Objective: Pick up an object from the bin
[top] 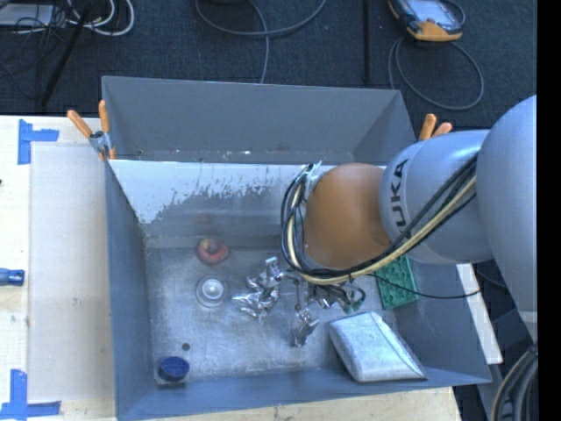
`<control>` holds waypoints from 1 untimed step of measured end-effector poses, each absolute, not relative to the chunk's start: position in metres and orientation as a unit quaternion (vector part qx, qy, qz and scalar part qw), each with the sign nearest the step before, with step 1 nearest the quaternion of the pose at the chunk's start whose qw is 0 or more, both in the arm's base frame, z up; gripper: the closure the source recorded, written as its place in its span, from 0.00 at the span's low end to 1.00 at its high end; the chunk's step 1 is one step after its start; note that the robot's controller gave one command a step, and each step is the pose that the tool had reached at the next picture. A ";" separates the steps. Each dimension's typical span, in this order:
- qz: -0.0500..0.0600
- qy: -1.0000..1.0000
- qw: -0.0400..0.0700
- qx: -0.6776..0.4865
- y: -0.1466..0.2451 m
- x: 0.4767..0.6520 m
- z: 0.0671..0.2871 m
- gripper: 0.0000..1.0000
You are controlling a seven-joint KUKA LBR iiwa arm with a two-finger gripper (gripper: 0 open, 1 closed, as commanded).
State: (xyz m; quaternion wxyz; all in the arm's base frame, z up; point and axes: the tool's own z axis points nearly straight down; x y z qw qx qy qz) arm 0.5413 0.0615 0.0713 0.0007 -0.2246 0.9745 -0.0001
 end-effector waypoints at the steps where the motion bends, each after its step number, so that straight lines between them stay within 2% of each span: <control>1: 0.000 0.975 0.001 -0.224 0.061 0.542 0.073 1.00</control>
Offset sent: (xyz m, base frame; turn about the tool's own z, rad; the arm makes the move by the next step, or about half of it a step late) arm 0.0000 0.0000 0.0000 0.0000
